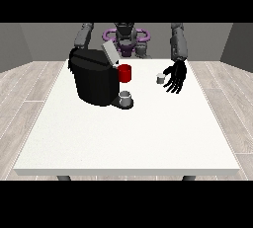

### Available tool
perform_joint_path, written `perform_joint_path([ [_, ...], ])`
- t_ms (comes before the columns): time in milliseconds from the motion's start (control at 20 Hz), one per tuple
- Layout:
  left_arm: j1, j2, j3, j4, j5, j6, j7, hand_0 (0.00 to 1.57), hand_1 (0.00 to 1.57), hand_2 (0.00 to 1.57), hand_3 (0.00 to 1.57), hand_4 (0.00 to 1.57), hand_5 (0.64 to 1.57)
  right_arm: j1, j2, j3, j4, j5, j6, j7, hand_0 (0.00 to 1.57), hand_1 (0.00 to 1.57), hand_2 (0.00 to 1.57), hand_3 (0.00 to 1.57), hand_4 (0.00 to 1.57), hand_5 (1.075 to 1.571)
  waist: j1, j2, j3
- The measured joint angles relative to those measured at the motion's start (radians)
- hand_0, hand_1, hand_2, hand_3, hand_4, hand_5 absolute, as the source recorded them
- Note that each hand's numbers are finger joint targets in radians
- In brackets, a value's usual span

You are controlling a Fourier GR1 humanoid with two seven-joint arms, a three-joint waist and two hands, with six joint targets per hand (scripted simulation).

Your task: Insert the coffee pod into the coffee machine and close the lid

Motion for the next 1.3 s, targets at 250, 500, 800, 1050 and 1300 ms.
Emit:
perform_joint_path([
  [250,-0.007,-0.020,-0.022,-0.001,-0.032,0.001,0.007,1.25,1.25,1.24,1.08,0.11,1.571,-0.003,0.014,0.011,0.024,0.013,-0.015,-0.001,0.00,0.00,0.00,0.00,0.37,1.571,0.001,-0.019,-0.0003],
  [500,0.000,-0.059,-0.048,-0.001,-0.062,0.002,0.015,1.21,1.21,1.30,1.20,0.14,1.571,0.007,0.020,0.006,0.056,0.010,-0.016,-0.024,0.00,0.00,0.00,0.00,0.42,1.571,0.010,-0.042,-0.0024],
  [800,-0.009,-0.082,-0.048,0.018,-0.089,0.031,-0.003,1.53,1.53,1.51,1.41,0.71,1.571,0.014,-0.004,-0.015,0.076,-0.011,0.008,-0.034,0.00,0.00,0.00,0.00,0.34,1.571,0.006,-0.058,-0.0047],
  [1050,-0.013,-0.116,-0.043,0.026,-0.081,0.035,-0.080,1.21,1.21,1.32,1.33,0.68,1.571,0.021,-0.013,-0.036,0.101,-0.030,0.012,-0.035,0.00,0.00,0.00,0.00,0.28,1.571,0.024,-0.074,-0.0102],
  [1300,-0.035,-0.157,-0.030,0.021,-0.063,-0.005,-0.074,1.46,1.46,1.44,1.35,0.57,1.571,0.041,-0.014,-0.041,0.142,-0.032,0.013,-0.056,0.00,0.00,0.00,0.00,0.28,1.571,0.044,-0.119,-0.0131],
])
